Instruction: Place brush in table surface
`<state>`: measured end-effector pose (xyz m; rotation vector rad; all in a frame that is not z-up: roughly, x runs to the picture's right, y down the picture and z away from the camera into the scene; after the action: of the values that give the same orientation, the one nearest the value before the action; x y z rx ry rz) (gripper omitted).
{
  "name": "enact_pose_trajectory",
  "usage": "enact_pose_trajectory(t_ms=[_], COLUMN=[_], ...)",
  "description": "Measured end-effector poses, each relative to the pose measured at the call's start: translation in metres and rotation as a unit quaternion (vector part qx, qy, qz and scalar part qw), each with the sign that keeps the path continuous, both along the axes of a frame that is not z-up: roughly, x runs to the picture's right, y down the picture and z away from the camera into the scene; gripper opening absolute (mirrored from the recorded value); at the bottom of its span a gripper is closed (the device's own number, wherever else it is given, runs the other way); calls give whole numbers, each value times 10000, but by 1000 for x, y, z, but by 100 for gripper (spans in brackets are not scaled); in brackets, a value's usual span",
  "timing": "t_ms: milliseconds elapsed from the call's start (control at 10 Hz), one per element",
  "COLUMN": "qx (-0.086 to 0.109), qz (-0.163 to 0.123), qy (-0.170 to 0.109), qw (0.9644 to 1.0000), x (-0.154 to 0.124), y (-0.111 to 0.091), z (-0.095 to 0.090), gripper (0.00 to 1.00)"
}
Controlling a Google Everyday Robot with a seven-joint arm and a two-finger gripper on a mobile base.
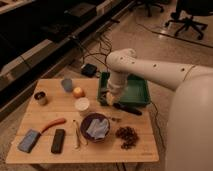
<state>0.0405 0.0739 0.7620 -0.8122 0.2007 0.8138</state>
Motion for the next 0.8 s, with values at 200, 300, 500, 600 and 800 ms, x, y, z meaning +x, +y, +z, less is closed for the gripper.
enact_pose_trajectory(t_ms=[200, 300, 500, 600, 800], qx=[-126, -143, -134, -122, -230], qz=[173, 244, 437, 500, 564], qy=[-123, -139, -215, -229, -165], qw=[9997, 9995, 9987, 9984, 9980], x=[12, 23, 45, 51, 67], y=[28, 36, 36, 33, 37], z=[6, 10, 27, 31, 30], gripper=[0, 0, 0, 0, 0])
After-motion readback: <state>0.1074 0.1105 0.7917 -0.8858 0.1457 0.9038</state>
